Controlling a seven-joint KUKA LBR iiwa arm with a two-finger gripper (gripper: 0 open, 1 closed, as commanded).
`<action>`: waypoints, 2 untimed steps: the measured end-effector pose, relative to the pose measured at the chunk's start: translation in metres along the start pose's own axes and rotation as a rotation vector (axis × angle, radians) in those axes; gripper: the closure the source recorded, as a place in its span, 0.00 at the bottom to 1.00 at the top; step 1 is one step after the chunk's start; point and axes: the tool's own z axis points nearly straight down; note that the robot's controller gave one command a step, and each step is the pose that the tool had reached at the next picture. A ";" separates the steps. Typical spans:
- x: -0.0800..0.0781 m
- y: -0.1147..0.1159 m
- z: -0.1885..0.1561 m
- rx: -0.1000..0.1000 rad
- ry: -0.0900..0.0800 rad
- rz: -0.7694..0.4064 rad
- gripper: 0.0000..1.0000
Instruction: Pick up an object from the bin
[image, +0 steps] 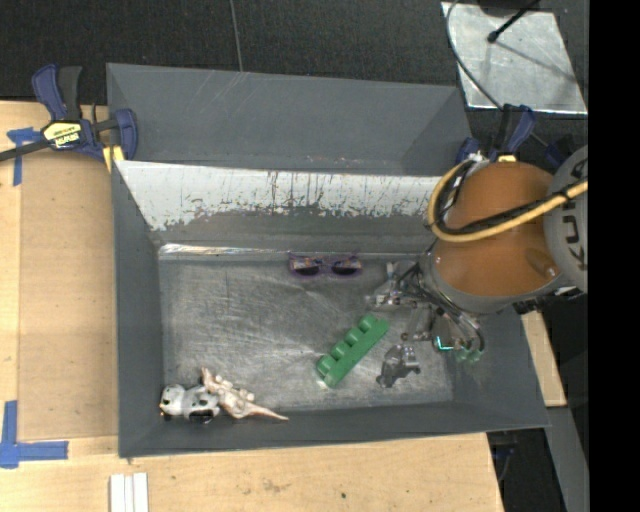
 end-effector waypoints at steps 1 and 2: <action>-0.002 0.000 -0.004 0.000 -0.008 -0.001 0.00; -0.007 -0.010 0.041 0.000 -0.017 0.043 0.00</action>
Offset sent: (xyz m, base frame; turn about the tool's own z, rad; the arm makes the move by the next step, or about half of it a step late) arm 0.0062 -0.0218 -0.0990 0.0967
